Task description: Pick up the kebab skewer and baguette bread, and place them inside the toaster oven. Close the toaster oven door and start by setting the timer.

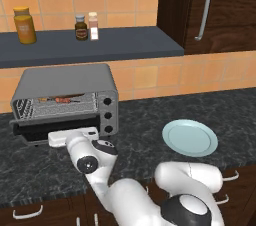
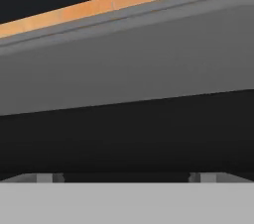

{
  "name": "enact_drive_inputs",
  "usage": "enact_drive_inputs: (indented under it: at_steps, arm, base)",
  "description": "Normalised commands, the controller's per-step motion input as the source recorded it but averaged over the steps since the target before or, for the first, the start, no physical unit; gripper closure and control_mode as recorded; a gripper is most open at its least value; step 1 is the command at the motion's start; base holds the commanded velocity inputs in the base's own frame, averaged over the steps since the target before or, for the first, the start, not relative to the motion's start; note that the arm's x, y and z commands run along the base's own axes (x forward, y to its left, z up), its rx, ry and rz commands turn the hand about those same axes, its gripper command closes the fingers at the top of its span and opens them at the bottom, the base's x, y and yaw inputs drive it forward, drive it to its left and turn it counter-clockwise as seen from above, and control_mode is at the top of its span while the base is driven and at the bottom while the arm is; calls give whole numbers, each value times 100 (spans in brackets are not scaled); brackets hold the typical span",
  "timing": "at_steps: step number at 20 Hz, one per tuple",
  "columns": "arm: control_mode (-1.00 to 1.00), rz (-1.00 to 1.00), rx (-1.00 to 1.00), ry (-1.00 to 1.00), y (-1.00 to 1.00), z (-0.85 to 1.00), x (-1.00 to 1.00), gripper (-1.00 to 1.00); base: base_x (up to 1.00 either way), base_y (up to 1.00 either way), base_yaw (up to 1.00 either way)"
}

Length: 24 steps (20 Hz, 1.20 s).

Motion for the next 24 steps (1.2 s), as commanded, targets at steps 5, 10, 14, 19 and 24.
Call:
enact_drive_inputs:
  at_steps: [5,10,14,19,24]
  arm:
    - [-100,0,0,0,0,0,52,-100]
    - [-100,0,0,0,0,0,49,-100]
    - [-100,0,0,1,0,0,28,-100]
    - [-100,0,0,4,0,0,5,-100]
    - [-100,-1,0,0,-2,1,-61,-100]
  base:
    - [0,0,0]
    - [0,0,0]
    - [0,0,0]
    - [0,0,0]
    - [0,0,0]
